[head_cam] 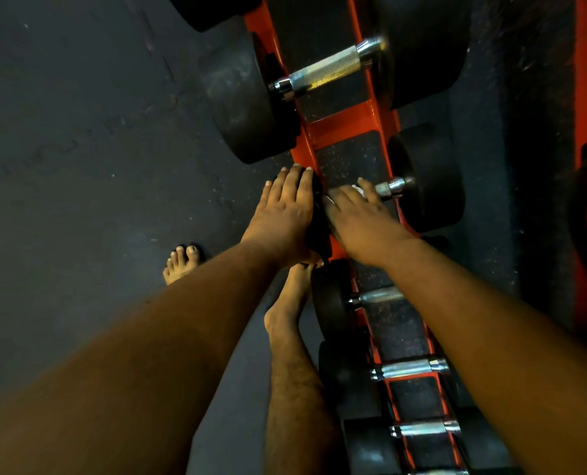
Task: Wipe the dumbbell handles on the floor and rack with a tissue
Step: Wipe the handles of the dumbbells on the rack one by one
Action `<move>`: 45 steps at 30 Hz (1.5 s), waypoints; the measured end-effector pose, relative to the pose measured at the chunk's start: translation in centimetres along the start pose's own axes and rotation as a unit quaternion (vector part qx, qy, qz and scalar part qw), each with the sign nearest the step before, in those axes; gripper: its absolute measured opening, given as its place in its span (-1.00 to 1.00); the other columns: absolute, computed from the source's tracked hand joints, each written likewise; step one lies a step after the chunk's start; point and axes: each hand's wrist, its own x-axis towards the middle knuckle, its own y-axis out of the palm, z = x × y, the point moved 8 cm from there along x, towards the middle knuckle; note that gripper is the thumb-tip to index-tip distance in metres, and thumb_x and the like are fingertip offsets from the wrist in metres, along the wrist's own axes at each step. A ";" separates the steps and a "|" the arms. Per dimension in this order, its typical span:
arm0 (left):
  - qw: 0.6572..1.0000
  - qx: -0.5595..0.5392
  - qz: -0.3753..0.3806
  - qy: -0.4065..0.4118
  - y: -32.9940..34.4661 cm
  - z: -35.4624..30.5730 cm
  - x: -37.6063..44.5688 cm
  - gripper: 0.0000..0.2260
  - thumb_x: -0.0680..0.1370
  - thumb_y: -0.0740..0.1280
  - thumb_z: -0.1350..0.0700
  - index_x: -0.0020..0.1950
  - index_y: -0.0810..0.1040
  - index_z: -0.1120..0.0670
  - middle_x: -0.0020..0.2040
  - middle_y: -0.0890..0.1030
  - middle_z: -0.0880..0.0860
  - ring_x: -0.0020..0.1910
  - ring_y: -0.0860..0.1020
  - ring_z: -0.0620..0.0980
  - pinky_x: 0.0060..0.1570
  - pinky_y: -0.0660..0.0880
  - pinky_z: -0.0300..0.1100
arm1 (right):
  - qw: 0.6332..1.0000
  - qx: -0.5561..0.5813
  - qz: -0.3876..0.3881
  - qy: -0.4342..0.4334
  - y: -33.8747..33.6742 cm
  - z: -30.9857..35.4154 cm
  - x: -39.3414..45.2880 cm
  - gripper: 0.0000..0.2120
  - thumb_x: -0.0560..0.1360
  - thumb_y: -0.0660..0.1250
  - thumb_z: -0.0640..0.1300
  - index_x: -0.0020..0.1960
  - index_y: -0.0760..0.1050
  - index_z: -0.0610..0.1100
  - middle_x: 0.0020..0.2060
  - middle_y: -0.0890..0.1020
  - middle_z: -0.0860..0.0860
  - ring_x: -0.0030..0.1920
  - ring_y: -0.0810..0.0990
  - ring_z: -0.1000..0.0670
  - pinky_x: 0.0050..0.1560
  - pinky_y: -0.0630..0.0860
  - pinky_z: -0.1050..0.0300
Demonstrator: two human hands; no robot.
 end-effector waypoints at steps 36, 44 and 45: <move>1.000 0.005 0.004 -0.001 0.3 0.2 0.3 0.35 0.17 0.63 -0.31 0.64 -0.17 0.12 0.65 -0.09 0.17 0.63 -0.15 0.17 0.53 -0.23 0.06 | 0.082 0.843 -0.240 0.474 1.3 -3.7 -3.0 -0.87 0.57 0.34 -0.25 -0.15 0.47 -0.19 -0.26 0.57 -0.08 -0.25 0.61 -0.04 -0.16 0.56 0.06; 1.000 0.015 -0.006 0.003 0.2 0.2 0.3 0.36 0.17 0.64 -0.29 0.64 -0.17 0.14 0.65 -0.08 0.18 0.63 -0.12 0.18 0.53 -0.22 0.06 | 0.075 0.874 -0.261 0.402 1.4 -4.0 -2.5 -0.88 0.55 0.35 -0.15 0.03 0.54 -0.19 -0.21 0.66 -0.08 -0.16 0.65 -0.05 0.07 0.58 0.02; 1.000 0.014 -0.006 0.003 0.3 0.2 0.4 0.36 0.17 0.64 -0.29 0.64 -0.17 0.15 0.65 -0.07 0.18 0.63 -0.12 0.18 0.53 -0.21 0.07 | 0.084 0.871 -0.253 0.413 1.4 -4.0 -2.3 -0.90 0.55 0.35 -0.14 -0.01 0.54 -0.18 -0.30 0.66 -0.05 -0.22 0.64 -0.03 -0.03 0.59 0.06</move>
